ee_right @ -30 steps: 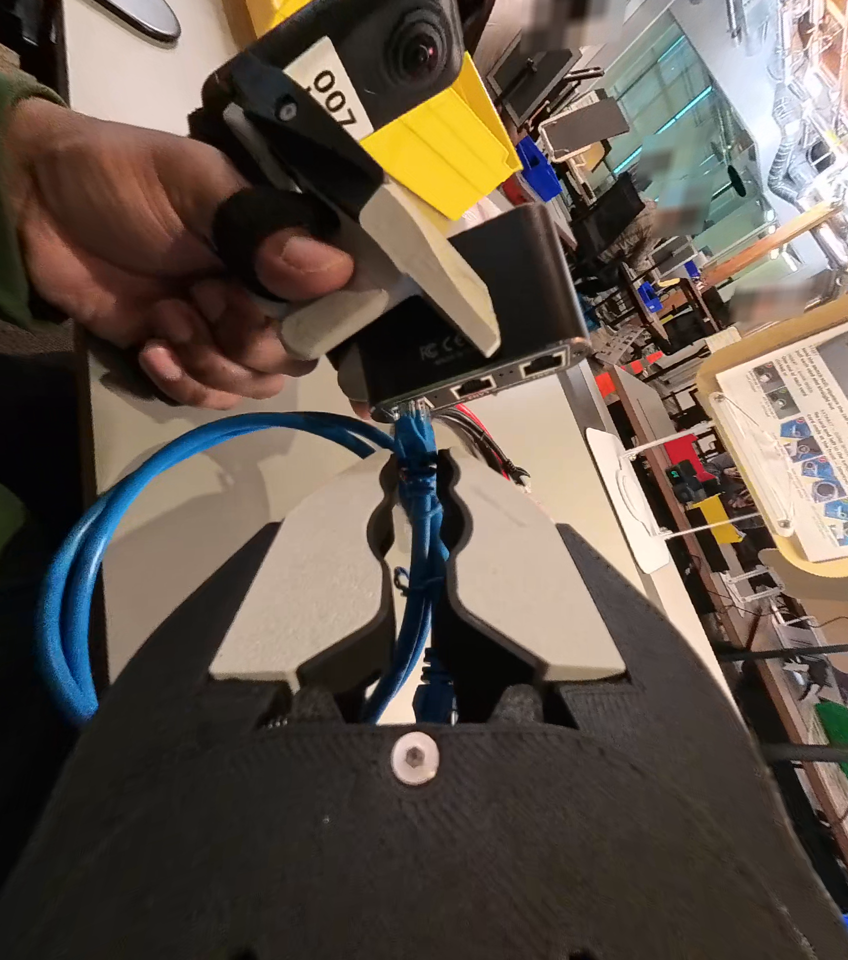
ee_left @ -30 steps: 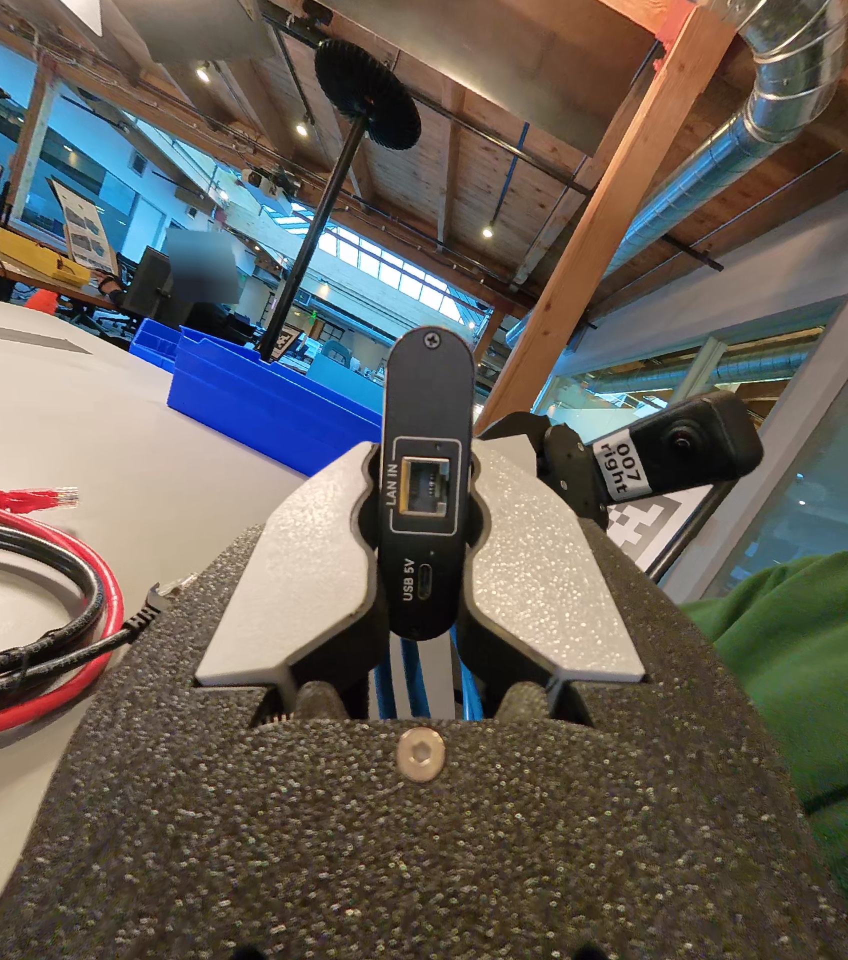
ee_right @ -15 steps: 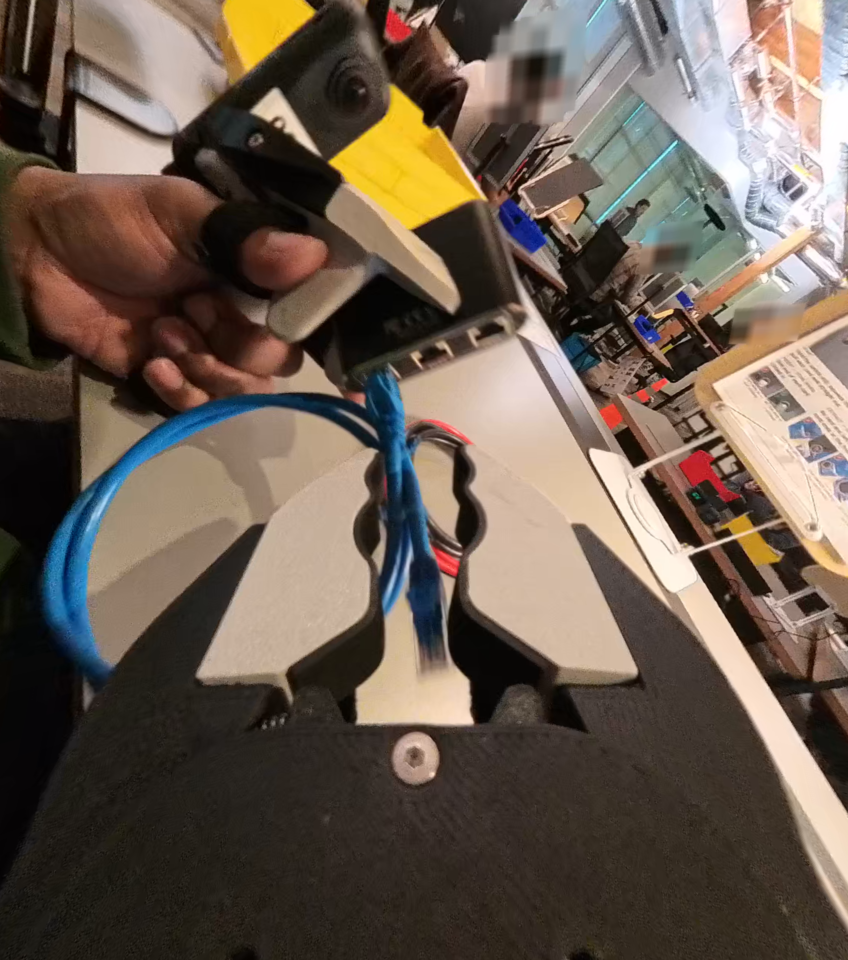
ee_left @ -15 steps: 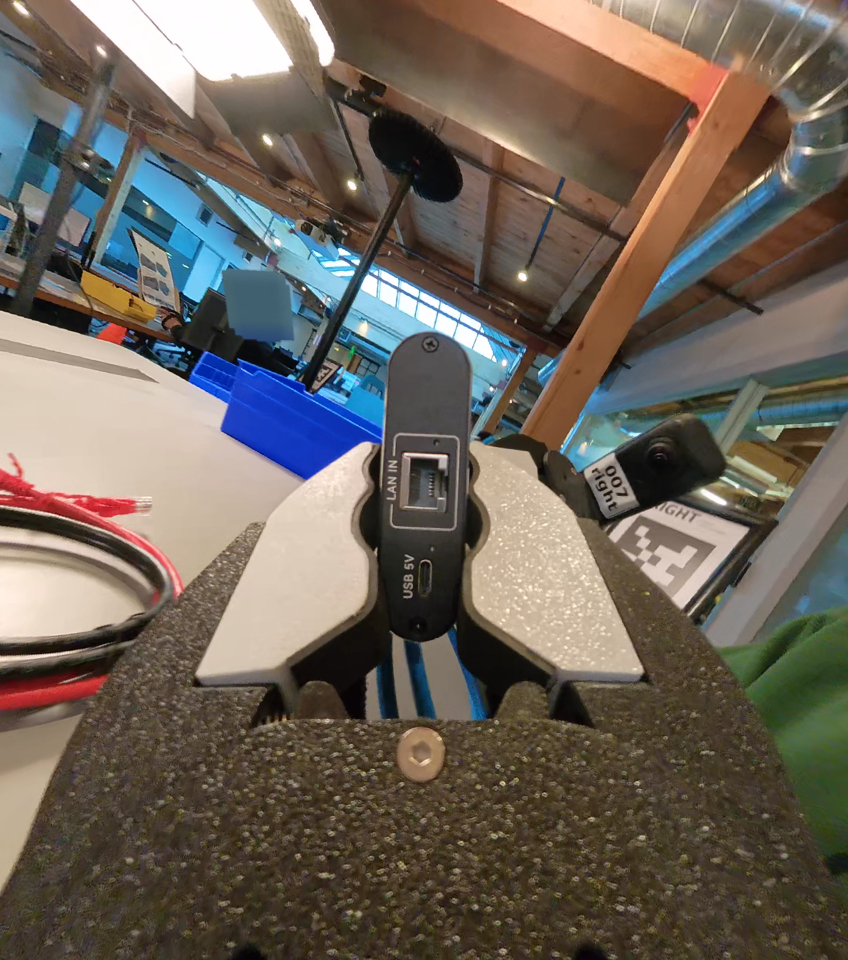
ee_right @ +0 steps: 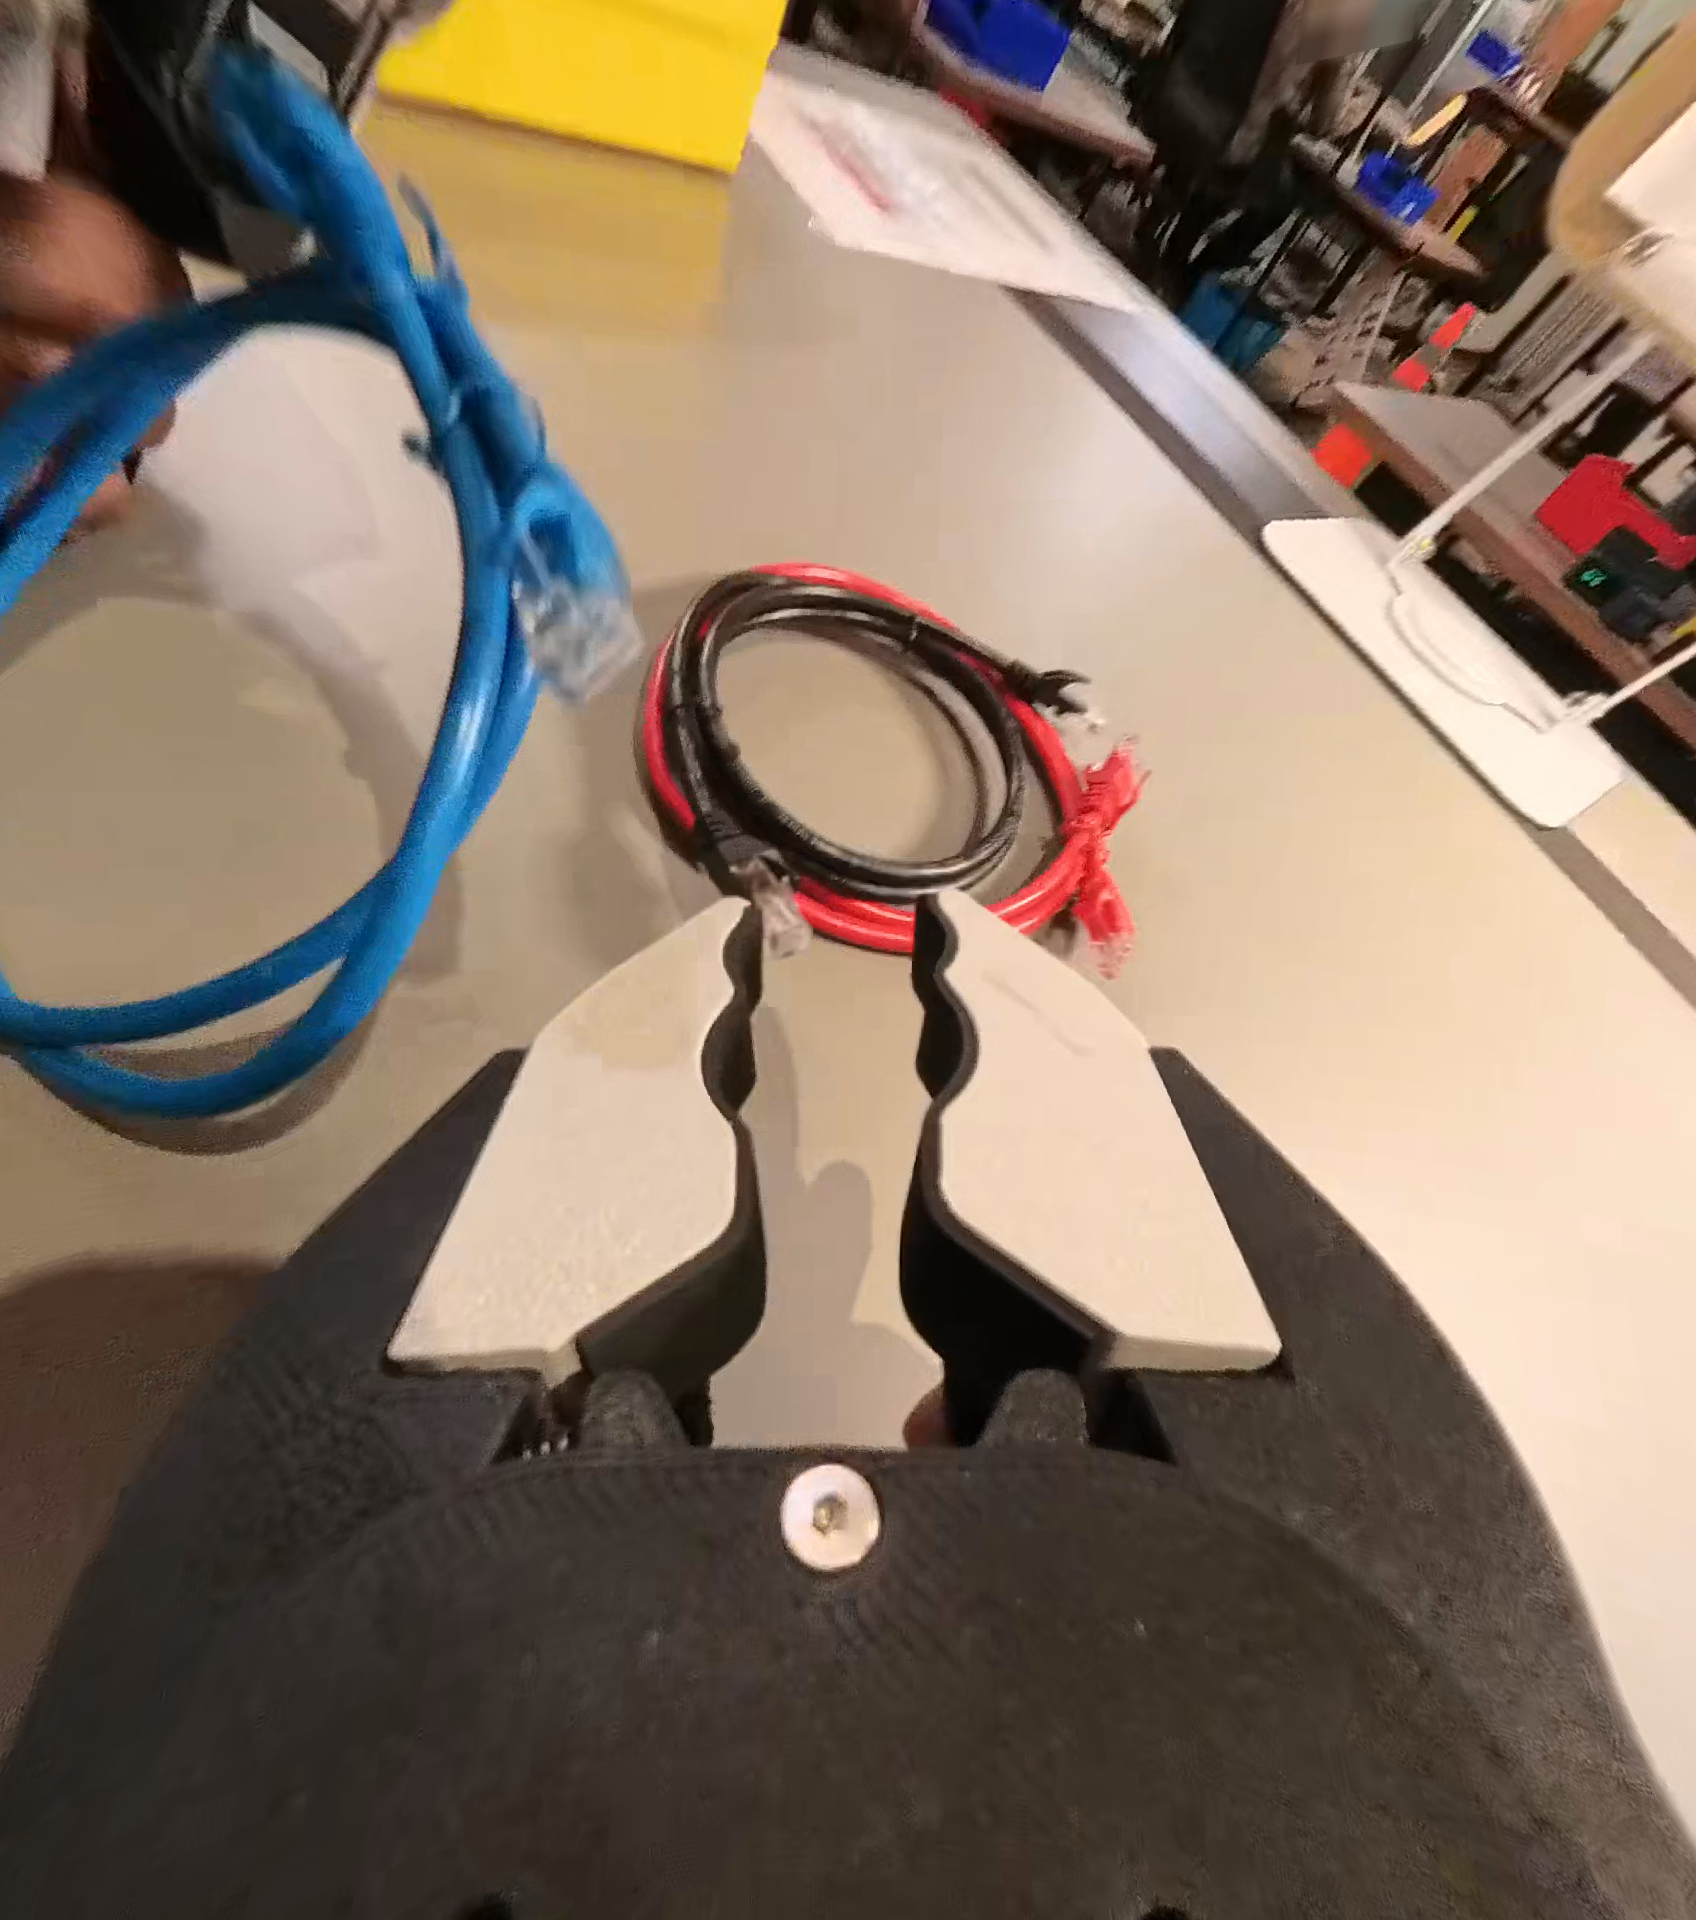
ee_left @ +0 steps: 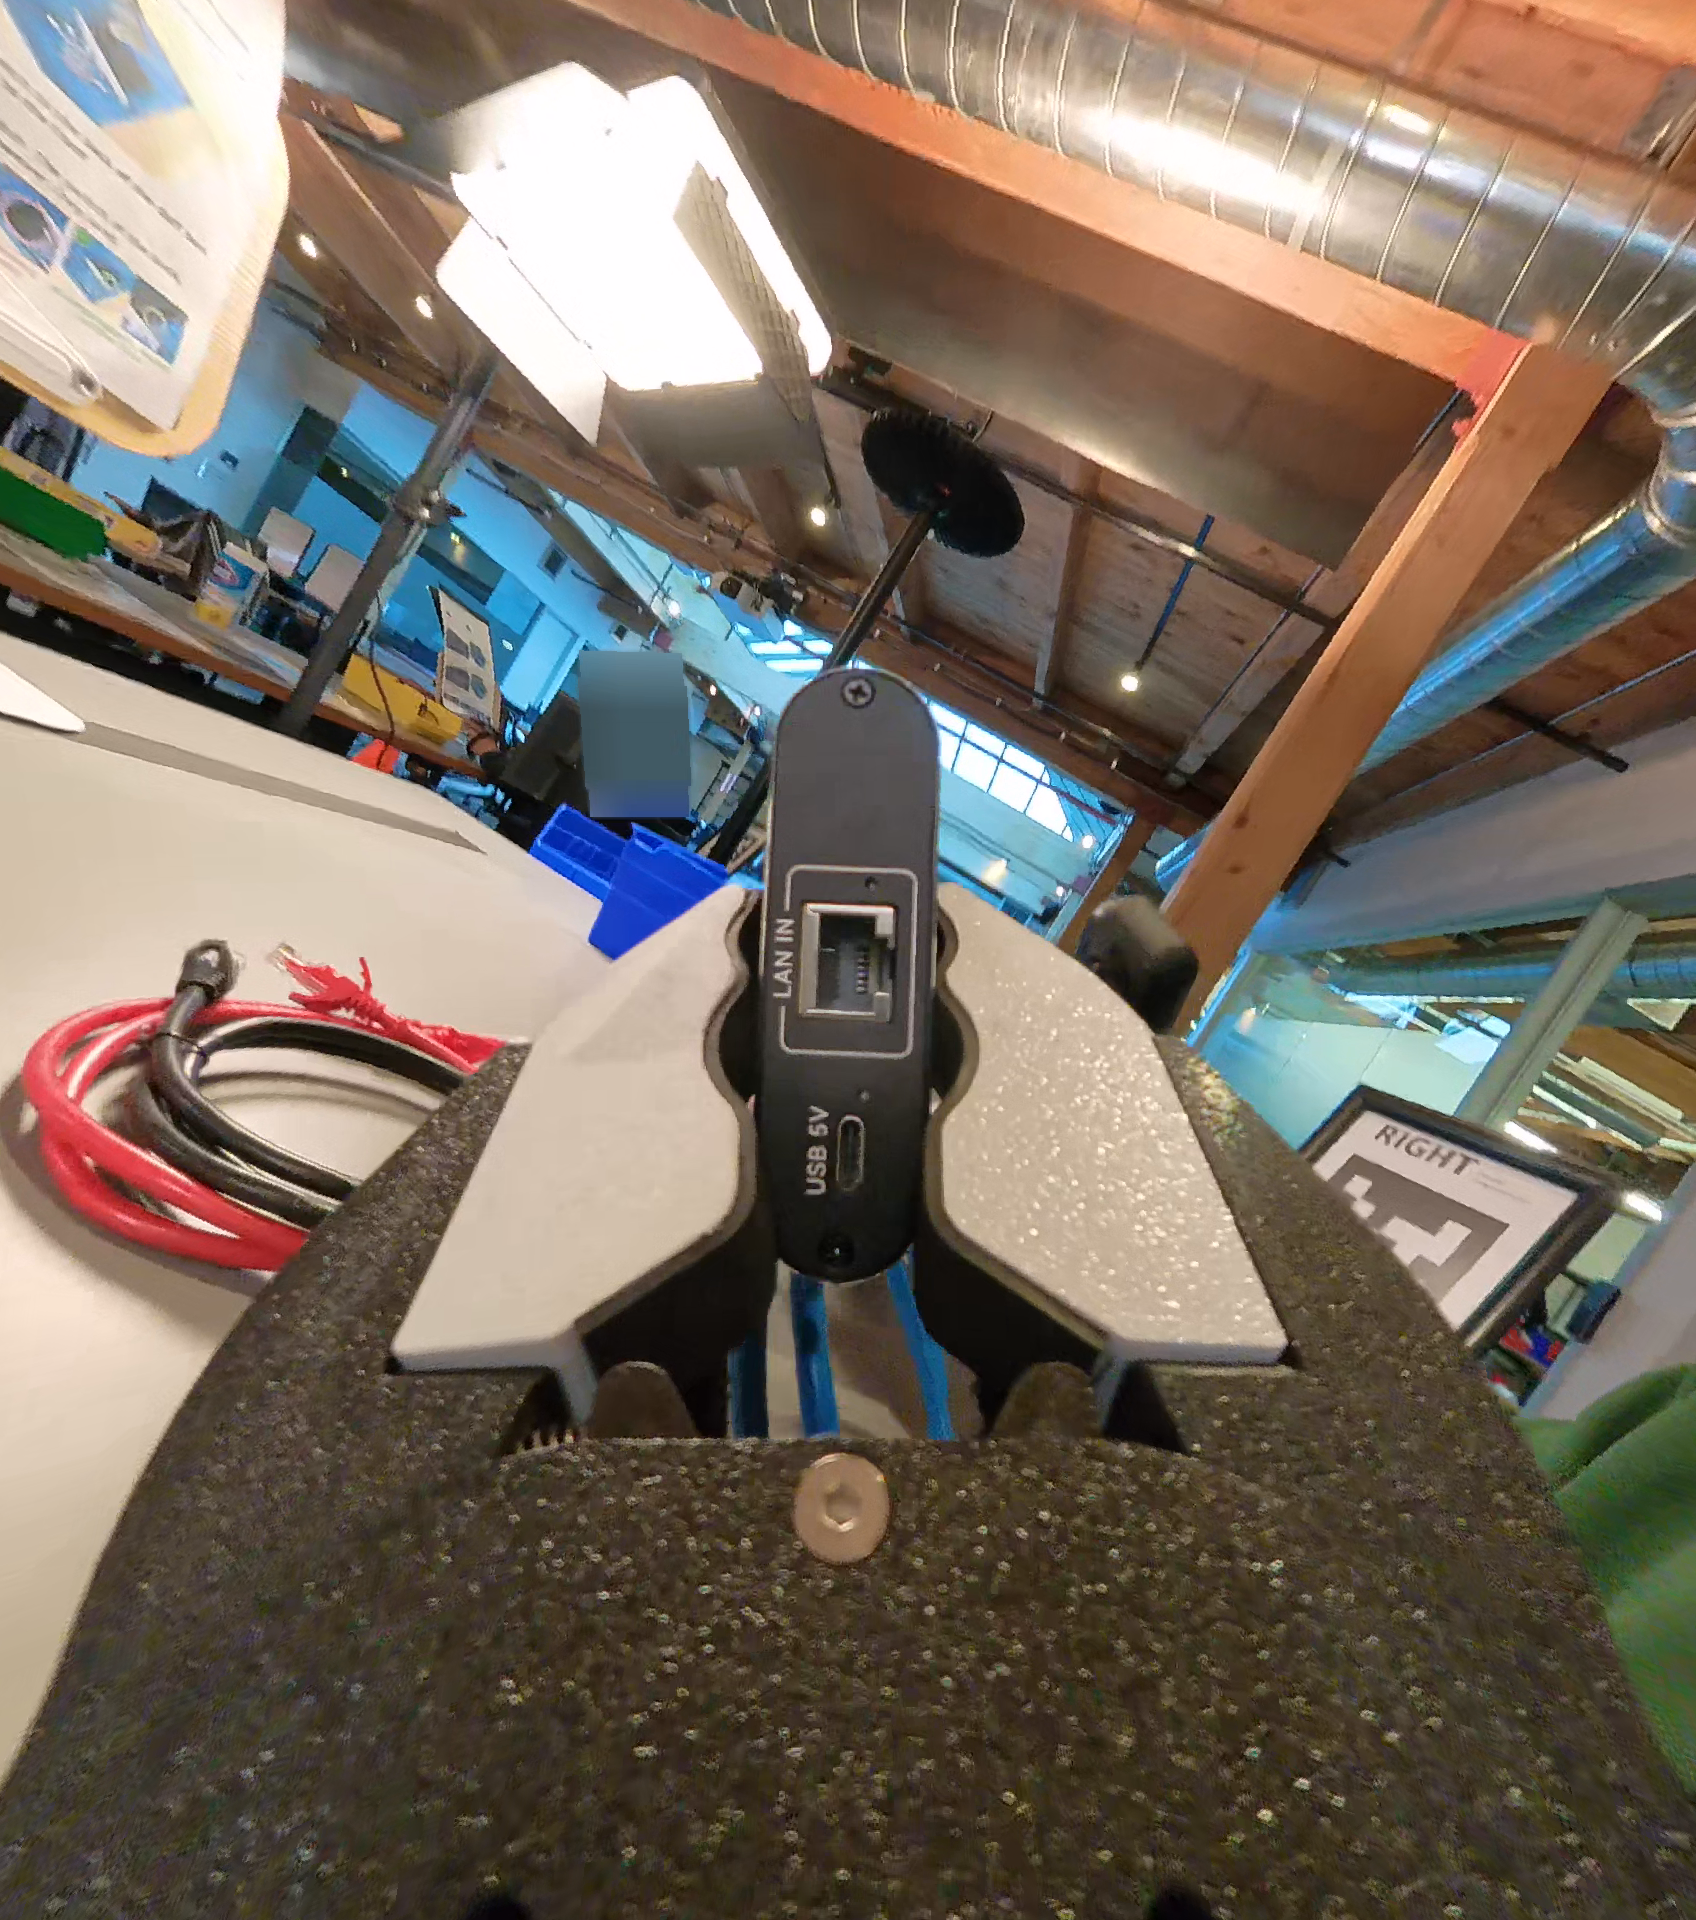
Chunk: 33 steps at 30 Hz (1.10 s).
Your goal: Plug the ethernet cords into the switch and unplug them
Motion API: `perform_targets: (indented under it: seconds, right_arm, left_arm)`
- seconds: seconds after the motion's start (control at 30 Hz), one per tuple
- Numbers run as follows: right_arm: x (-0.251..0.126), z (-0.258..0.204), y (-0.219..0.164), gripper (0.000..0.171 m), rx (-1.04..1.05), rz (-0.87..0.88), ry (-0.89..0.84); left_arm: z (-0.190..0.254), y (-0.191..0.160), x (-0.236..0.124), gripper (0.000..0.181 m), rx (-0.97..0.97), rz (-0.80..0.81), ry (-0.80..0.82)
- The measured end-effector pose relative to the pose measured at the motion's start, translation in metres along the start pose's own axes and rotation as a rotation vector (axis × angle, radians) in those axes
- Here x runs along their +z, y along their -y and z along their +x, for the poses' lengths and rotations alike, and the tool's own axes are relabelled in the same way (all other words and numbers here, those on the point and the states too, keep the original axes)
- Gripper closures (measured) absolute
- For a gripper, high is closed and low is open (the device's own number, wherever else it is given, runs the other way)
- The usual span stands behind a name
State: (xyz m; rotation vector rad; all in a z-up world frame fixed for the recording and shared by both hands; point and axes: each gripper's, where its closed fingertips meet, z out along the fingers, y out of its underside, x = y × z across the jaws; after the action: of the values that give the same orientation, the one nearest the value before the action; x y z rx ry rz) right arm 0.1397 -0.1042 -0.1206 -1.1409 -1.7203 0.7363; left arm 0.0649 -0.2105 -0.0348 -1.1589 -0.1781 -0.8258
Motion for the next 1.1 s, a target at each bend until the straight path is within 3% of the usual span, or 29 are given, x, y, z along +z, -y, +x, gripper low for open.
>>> perform_targets:
  seconds: [0.23, 0.37, 0.53, 0.8, 1.1]
  right_arm:
    - [0.031, -0.013, -0.023, 0.133, -0.063, -0.198, 0.083]
    - [0.042, -0.015, -0.021, 0.152, -0.11, -0.215, 0.063]
    - [0.036, -0.009, -0.009, 0.154, -0.176, -0.125, -0.013]
    - [-0.028, 0.045, 0.031, 0.155, -0.151, 0.103, -0.269]
    - [-0.117, 0.093, 0.041, 0.155, -0.151, 0.09, -0.49]
  left_arm:
    - [-0.002, 0.019, -0.013, 0.154, -0.049, 0.122, -0.042]
    - [0.0, 0.014, -0.009, 0.154, -0.024, 0.087, -0.038]
    - [0.0, 0.011, -0.007, 0.154, -0.012, 0.072, -0.035]
    - [0.0, 0.012, -0.008, 0.153, -0.014, 0.073, -0.035]
    - [0.0, 0.011, -0.007, 0.153, -0.011, 0.068, -0.034]
